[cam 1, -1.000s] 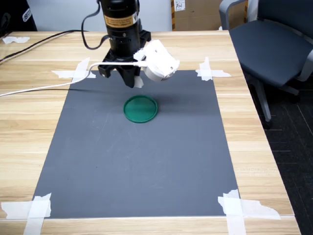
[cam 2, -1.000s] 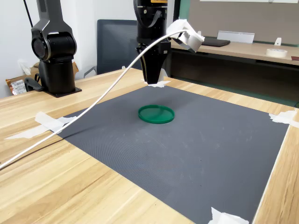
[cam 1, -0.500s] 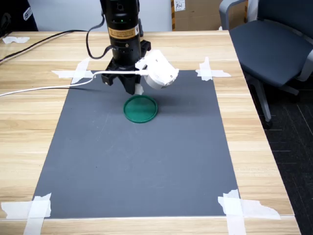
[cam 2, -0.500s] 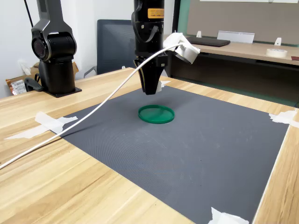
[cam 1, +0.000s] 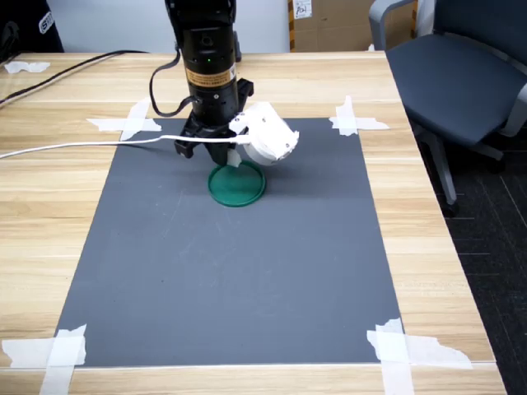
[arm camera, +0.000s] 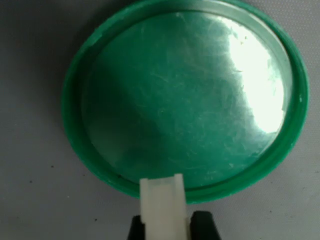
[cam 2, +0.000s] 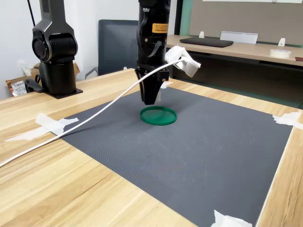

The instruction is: Grasp a white terminal and put it in the green lid.

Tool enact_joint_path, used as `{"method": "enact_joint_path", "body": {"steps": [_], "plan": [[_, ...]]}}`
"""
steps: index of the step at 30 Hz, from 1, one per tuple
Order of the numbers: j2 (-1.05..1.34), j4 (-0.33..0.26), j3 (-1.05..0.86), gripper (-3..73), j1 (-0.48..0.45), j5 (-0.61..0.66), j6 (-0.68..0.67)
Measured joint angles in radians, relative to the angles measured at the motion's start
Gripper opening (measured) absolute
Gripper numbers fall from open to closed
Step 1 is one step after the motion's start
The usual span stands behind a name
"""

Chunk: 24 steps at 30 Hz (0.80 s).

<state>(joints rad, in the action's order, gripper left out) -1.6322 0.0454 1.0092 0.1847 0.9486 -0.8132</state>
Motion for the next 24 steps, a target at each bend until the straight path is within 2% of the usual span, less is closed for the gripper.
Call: {"method": "enact_joint_path", "body": {"steps": [4, 9, 12, 16, 24], "plan": [[0.000, 0.001, 0.000, 20.6, 0.000, -0.009, 0.000], [0.000, 0.001, 0.000, 41.0, 0.000, -0.045, 0.002], [0.003, 0.001, 0.000, 49.3, 0.000, -0.061, 0.006], [0.032, 0.001, 0.000, 52.3, 0.000, -0.087, 0.008], [0.164, -0.015, 0.000, 52.7, 0.000, -0.175, 0.058]]}}
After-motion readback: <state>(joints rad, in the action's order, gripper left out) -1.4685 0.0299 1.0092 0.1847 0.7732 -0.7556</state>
